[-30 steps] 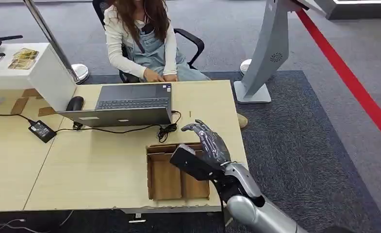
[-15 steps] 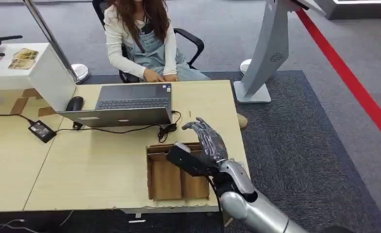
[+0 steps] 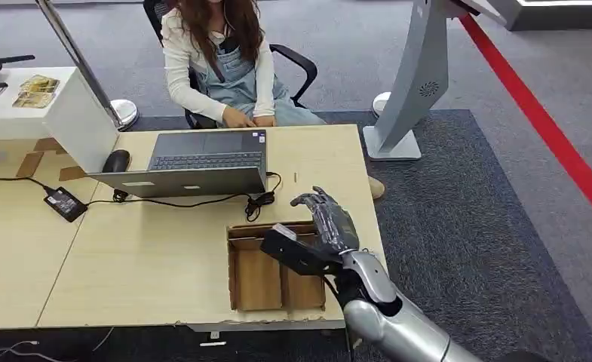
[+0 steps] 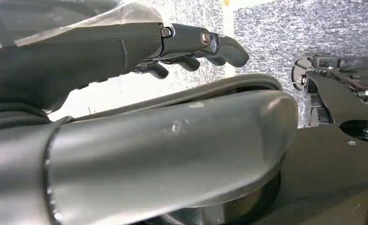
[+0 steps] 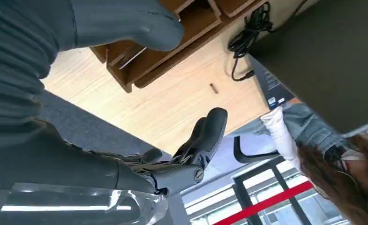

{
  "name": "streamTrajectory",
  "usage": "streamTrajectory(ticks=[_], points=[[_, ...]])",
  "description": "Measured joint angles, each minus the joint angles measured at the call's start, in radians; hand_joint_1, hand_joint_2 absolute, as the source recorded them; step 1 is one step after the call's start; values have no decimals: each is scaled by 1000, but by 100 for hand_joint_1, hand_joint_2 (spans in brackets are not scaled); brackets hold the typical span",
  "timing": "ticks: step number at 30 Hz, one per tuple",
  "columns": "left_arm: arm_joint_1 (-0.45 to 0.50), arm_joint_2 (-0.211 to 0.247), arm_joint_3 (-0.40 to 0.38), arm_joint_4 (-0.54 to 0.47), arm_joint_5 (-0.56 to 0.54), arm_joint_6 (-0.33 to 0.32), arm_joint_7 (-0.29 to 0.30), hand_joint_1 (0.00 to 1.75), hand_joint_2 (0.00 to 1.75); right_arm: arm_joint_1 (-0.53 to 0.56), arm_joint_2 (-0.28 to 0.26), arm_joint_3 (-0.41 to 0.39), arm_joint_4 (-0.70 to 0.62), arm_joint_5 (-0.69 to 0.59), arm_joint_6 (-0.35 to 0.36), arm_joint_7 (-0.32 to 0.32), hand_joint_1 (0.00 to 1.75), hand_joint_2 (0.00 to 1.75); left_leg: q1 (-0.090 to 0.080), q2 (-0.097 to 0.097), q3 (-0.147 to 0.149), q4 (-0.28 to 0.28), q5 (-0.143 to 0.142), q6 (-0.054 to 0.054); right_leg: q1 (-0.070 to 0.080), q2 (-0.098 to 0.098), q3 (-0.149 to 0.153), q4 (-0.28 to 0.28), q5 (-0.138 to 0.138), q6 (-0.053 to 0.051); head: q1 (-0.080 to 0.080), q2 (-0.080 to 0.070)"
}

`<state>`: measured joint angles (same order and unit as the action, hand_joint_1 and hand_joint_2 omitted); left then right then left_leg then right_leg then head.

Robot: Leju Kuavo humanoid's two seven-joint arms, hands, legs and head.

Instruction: Pass the card to the sensor for recognition and then transmit it.

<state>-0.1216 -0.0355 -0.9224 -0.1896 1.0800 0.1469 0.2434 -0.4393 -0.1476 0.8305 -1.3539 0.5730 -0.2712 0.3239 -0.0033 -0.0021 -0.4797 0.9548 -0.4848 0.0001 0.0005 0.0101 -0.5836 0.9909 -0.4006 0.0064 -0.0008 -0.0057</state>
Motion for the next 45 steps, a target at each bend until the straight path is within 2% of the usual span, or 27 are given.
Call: streamTrajectory(ticks=[8,10,15,19,26,33,45], points=[[0,0,0,0,10,0,0,0,0,16,-34,0,-53,38,32,41,61,175,0,0,0,0,0,0,0,0,0,0,0,0,0,0],[0,1,0,0,12,0,0,0,0,24,-43,-1,-76,48,42,50,47,175,0,0,0,0,0,0,0,0,0,0,0,0,0,0],[0,2,0,0,13,0,0,0,0,41,-56,-1,-118,56,50,52,44,175,0,0,0,0,0,0,0,0,0,0,0,0,0,0],[0,5,0,0,13,0,0,0,0,51,-60,-1,-146,58,50,49,44,175,0,0,0,0,0,0,0,0,0,0,0,0,0,0],[0,31,0,0,24,-23,0,0,0,58,-44,3,-158,15,47,1,45,175,0,0,0,0,0,0,1,0,0,0,0,0,0,0],[0,34,0,0,20,-9,-10,0,0,61,-16,14,-151,13,33,-18,61,175,0,0,0,0,0,0,1,0,0,0,0,0,0,0],[0,34,0,0,14,-18,-4,0,0,54,11,27,-107,18,4,-24,68,175,0,0,-1,0,0,0,1,0,0,0,0,0,0,0]])
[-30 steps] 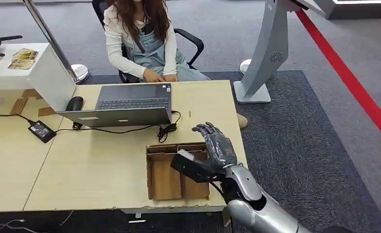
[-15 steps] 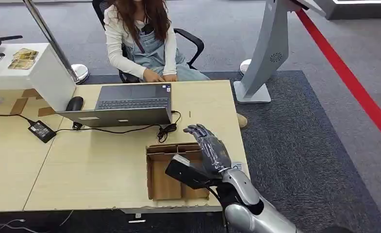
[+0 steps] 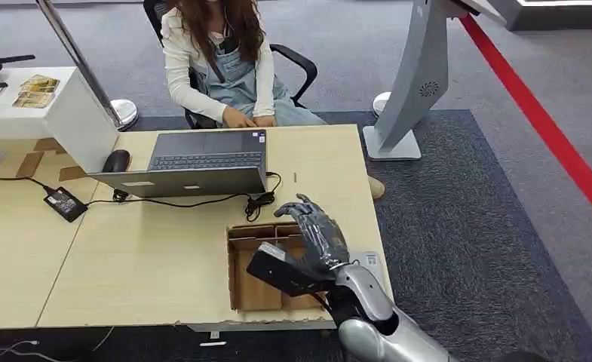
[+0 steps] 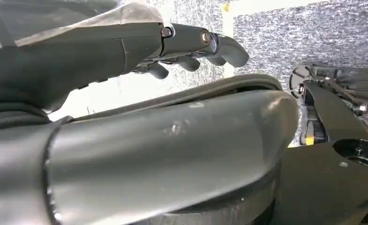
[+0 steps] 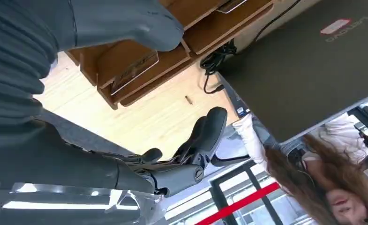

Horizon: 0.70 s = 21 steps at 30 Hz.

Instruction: Pass the card to the sensor for recognition and then transmit it.

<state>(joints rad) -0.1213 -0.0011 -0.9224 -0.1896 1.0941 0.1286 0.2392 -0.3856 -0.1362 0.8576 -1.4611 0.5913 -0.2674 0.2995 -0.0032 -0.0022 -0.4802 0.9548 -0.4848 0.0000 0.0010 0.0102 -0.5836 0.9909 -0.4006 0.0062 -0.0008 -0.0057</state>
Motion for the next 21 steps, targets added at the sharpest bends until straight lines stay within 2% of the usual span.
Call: streamTrajectory(ticks=[21], points=[[0,-10,-2,0,-5,9,6,0,0,-6,5,0,85,8,-21,14,68,175,0,0,0,0,0,0,0,0,0,0,0,0,0,0]])
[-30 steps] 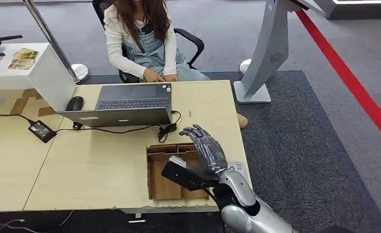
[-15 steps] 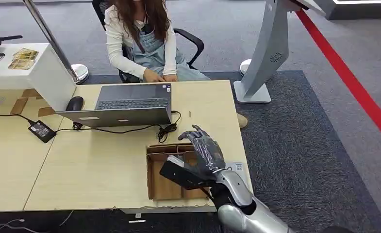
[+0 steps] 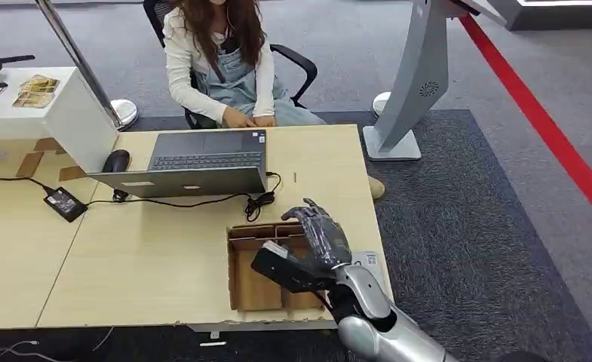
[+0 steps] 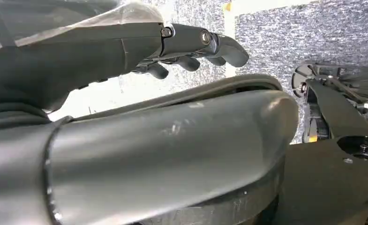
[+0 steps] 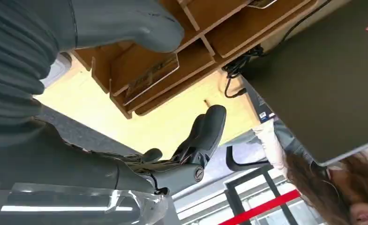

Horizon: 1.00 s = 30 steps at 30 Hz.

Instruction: Pass the card to the sensor for recognition and then transmit it.

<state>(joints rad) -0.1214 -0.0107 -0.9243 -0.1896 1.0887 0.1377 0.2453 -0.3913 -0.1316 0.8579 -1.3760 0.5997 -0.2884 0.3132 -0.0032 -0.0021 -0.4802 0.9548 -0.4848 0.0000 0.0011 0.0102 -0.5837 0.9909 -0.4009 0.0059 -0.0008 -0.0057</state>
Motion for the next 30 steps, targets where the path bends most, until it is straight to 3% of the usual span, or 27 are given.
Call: streamTrajectory(ticks=[30], points=[[0,8,0,0,6,-8,-1,0,0,0,0,0,50,47,-20,15,73,175,0,0,0,0,0,0,0,0,0,0,0,0,0,0]])
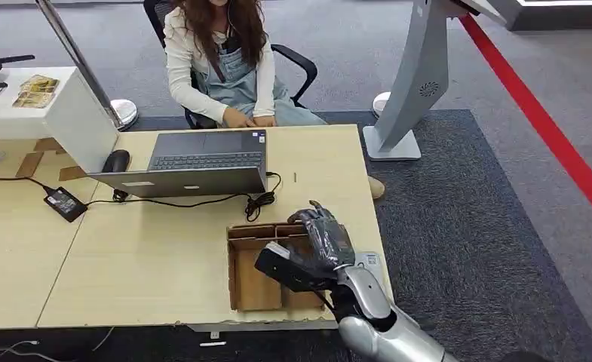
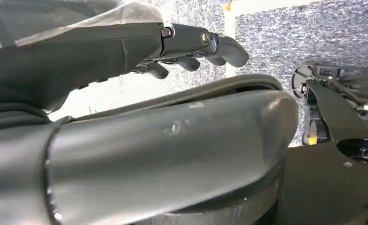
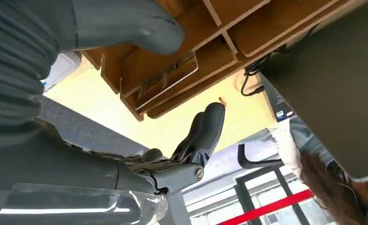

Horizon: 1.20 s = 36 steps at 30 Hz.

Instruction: Pass the card to the sensor for recognition and then transmit it.

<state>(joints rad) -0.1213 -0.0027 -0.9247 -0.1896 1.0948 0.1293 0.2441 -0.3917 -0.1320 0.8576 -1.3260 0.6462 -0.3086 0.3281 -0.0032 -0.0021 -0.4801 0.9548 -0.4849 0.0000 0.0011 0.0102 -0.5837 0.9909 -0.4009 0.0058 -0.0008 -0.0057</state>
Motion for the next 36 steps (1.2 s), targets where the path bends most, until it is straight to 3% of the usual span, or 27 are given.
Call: streamTrajectory(ticks=[36], points=[[0,-2,-7,0,9,17,-4,0,0,6,-15,-2,7,142,-2,45,77,175,0,0,0,0,0,0,0,0,0,0,0,0,0,0]])
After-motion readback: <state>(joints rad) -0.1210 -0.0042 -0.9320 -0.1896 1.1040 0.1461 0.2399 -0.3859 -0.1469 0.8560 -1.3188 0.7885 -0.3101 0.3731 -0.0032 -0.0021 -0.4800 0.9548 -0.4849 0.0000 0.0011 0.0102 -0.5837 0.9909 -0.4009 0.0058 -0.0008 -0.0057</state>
